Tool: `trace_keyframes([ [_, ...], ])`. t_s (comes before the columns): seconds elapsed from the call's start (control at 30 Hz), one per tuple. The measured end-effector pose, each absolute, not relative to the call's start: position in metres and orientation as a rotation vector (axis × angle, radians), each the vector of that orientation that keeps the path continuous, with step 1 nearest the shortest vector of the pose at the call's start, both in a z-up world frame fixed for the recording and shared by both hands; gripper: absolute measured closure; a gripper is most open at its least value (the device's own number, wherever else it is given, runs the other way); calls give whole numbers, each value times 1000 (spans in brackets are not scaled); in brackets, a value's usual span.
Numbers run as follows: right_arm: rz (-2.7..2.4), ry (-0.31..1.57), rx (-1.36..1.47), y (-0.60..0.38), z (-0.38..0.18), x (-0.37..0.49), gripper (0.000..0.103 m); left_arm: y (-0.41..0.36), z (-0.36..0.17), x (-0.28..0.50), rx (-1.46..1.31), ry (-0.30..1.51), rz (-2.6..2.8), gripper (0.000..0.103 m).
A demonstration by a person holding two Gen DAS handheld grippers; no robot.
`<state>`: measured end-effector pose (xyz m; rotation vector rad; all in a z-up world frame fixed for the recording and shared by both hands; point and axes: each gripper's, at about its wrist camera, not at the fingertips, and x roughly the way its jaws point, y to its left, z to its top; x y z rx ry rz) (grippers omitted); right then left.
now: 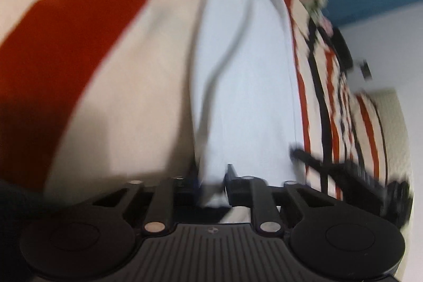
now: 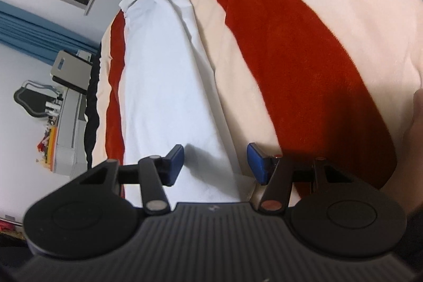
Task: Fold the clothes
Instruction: 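Grasp the hem with both grippers and fold it up toward the collar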
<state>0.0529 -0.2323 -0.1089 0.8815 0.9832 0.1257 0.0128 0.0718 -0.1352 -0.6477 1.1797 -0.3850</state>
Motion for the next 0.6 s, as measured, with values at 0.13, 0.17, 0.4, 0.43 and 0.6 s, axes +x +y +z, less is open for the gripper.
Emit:
trace_keyframes([
  [0.13,117,984,872,-231,-108,50,47,68,-126,-6,-619,1159,-451,93],
  [0.17,111,982,876,-232,-108,49,47,71,-123,-7,-636,1136,-455,90],
  [0.4,86,999,897,-232,-113,48,47,94,-121,-6,-787,1049,-339,29],
  [0.43,89,1011,896,-231,-115,49,47,89,-124,2,-784,1056,-312,29],
  [0.6,129,1078,817,-215,-116,50,47,92,-134,19,-785,1145,-250,54],
])
